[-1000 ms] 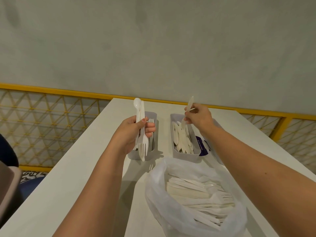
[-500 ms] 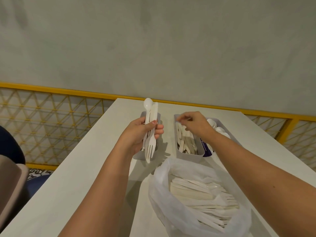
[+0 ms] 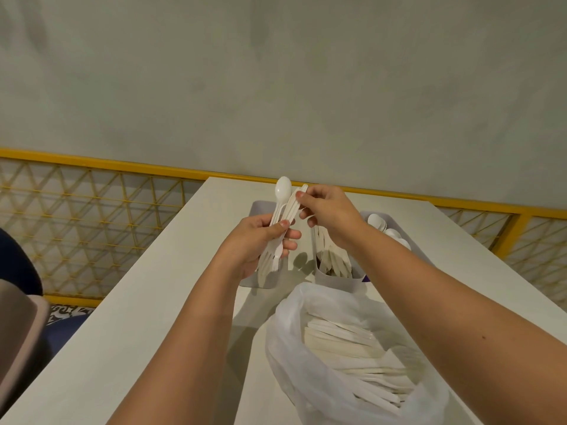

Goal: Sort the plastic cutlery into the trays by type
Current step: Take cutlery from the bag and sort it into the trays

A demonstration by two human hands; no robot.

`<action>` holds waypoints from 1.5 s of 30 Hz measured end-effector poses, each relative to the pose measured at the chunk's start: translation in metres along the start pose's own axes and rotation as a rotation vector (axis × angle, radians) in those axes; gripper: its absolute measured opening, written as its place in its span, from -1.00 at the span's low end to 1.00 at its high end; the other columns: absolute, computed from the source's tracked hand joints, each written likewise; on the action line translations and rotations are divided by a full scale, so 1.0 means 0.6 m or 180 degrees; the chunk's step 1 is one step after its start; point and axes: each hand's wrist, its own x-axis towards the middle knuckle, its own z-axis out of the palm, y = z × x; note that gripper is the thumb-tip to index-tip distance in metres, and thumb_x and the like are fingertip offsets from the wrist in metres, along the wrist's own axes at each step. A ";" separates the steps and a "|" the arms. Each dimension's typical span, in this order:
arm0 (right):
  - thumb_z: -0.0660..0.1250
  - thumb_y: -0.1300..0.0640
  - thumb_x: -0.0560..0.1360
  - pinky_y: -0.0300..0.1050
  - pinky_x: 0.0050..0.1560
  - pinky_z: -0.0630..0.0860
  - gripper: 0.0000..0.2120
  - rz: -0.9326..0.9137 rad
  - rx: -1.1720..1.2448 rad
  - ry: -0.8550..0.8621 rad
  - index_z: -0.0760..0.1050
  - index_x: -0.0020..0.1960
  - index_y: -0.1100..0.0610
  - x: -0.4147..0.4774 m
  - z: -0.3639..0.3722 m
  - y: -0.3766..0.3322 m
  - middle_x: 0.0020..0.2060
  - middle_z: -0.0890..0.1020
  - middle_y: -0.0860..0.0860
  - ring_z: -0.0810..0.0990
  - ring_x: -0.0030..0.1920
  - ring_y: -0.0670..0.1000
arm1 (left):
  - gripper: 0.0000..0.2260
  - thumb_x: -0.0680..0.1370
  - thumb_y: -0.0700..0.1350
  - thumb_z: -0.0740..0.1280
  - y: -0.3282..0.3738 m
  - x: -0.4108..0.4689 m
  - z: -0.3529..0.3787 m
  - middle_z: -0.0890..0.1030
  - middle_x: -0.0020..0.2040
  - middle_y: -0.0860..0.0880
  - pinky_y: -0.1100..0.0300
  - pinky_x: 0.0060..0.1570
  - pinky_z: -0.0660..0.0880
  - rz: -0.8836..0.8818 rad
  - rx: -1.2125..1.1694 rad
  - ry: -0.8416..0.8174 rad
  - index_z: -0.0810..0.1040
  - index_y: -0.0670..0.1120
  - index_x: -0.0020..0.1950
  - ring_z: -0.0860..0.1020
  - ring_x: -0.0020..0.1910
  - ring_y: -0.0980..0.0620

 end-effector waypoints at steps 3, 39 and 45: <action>0.26 0.21 0.57 -0.30 -0.42 0.43 -0.83 0.0107 0.0201 0.0234 0.48 -0.20 0.18 0.001 -0.005 -0.004 -0.39 0.52 0.05 0.46 -0.44 -0.09 | -0.82 0.60 -0.17 0.22 -0.001 -0.001 -0.006 0.67 -0.21 -0.06 0.24 -0.35 0.53 -0.0084 0.0170 -0.0016 0.52 -0.15 0.16 0.61 -0.34 0.07; 0.30 0.21 0.53 -0.28 -0.29 0.36 -0.74 0.0137 -0.1540 -0.0262 0.53 0.19 0.28 0.006 0.035 0.042 -0.39 0.43 -0.06 0.38 -0.38 -0.10 | -0.83 0.64 -0.17 0.13 0.003 0.003 -0.075 0.59 -0.20 -0.11 0.33 -0.51 0.49 0.0009 -0.0379 0.1182 0.46 -0.22 0.11 0.48 -0.43 0.08; 0.29 0.25 0.53 -0.19 -0.26 0.48 -0.70 0.0656 -0.1244 -0.0398 0.47 0.24 0.33 0.014 0.077 0.048 -0.33 0.54 0.12 0.46 -0.41 -0.02 | -0.84 0.64 -0.18 0.12 0.003 0.003 -0.069 0.59 -0.20 -0.11 0.33 -0.47 0.53 -0.0047 -0.0551 0.0976 0.47 -0.20 0.05 0.53 -0.38 0.07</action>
